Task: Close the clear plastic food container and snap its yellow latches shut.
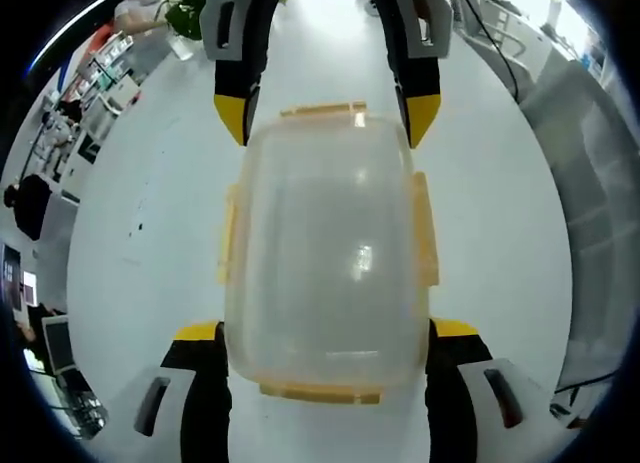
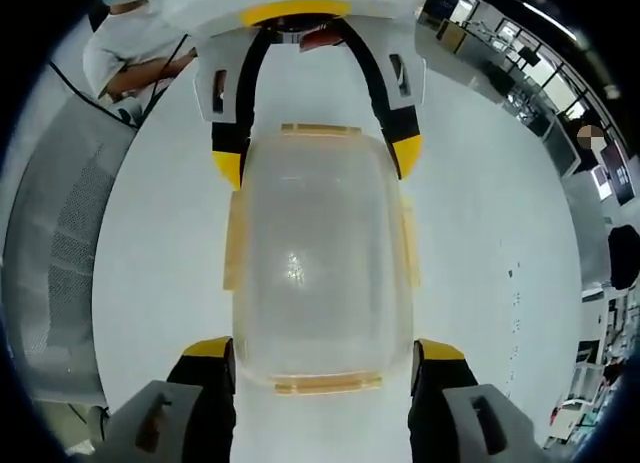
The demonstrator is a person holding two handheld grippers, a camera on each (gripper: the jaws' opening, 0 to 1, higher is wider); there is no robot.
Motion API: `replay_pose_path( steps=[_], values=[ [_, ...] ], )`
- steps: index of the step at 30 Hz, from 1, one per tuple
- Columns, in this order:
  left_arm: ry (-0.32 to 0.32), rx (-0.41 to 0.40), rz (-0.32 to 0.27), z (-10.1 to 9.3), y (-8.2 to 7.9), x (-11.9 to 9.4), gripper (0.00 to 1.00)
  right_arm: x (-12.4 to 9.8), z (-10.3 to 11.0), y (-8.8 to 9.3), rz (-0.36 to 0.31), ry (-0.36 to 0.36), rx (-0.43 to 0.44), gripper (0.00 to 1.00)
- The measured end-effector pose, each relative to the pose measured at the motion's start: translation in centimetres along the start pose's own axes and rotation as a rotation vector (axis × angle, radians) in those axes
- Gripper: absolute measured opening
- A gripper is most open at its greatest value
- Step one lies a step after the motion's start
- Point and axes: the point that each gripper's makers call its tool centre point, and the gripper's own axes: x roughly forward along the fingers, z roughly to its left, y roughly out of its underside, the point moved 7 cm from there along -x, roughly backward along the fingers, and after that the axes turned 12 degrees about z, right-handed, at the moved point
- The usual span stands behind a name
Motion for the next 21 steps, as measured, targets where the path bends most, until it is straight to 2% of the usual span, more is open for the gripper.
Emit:
replay_pose_path(
  steps=[11, 13, 21],
  values=[
    [-0.016, 0.023, -0.013, -0.3, 0.2, -0.2, 0.79, -0.2, 0.2, 0.0, -0.028, 0.016, 0.018, 0.71],
    [-0.016, 0.019, -0.015, -0.3, 0.3, -0.2, 0.8, -0.2, 0.2, 0.1, -0.025, 0.025, 0.019, 0.73],
    [-0.018, -0.011, -0.026, -0.4, 0.6, -0.9, 0.82, -0.6, 1.0, 0.7, -0.031, 0.028, 0.038, 0.73]
  ],
)
